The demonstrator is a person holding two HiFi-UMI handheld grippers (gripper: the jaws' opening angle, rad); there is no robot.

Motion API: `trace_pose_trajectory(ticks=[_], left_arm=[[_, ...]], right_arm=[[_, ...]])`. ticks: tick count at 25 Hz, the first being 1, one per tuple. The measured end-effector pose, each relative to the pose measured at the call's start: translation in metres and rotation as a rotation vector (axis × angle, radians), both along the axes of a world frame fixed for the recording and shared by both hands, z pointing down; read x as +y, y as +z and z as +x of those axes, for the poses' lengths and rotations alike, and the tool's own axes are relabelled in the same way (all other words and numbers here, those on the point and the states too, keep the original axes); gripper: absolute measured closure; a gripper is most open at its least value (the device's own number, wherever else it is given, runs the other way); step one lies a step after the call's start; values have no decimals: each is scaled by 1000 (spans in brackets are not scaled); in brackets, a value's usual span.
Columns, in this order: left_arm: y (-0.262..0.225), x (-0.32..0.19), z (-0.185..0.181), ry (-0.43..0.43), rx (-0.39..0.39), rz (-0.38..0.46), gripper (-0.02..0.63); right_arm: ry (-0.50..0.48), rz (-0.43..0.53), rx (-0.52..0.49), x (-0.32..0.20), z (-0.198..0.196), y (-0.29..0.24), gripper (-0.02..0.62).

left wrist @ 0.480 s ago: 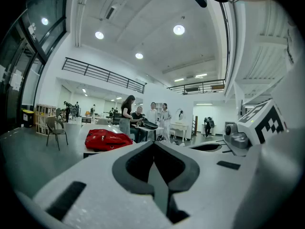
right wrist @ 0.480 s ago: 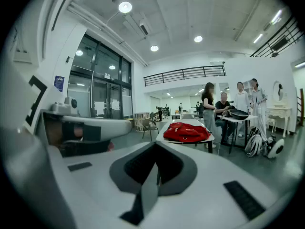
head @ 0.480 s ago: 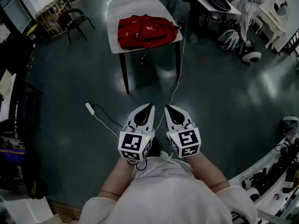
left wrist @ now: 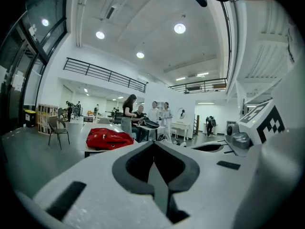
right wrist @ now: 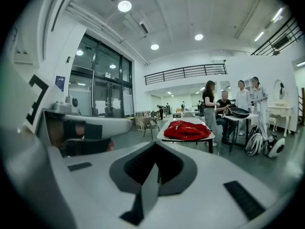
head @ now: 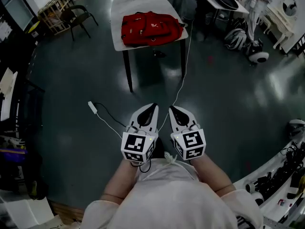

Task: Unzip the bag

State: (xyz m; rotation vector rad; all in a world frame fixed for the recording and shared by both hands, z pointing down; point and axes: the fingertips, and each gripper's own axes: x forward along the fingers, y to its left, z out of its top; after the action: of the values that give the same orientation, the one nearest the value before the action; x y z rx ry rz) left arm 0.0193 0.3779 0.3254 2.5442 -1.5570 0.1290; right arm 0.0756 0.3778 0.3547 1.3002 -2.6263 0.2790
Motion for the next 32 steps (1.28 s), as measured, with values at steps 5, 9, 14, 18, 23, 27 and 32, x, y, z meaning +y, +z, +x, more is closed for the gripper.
trace_pose_trajectory(ticks=[5, 9, 14, 18, 23, 27, 32], left_arm=[[6, -8, 5, 1, 3, -14, 588], [19, -23, 4, -2, 8, -36, 588], [30, -66, -12, -15, 25, -38, 588], [38, -116, -24, 2, 22, -35, 588], [43, -198, -48, 33, 31, -61, 588], [47, -271, -72, 48, 35, -86, 588], [62, -357, -107, 60, 5, -114, 588]], right_arm=[[39, -29, -31, -11, 10, 7, 568], [48, -64, -30, -25, 14, 19, 568], [52, -77, -24, -64, 8, 32, 568], [75, -96, -10, -113, 0, 44, 568], [109, -125, -4, -188, -22, 47, 566], [133, -150, 5, -257, -42, 50, 566], [162, -195, 9, -342, -69, 60, 566]])
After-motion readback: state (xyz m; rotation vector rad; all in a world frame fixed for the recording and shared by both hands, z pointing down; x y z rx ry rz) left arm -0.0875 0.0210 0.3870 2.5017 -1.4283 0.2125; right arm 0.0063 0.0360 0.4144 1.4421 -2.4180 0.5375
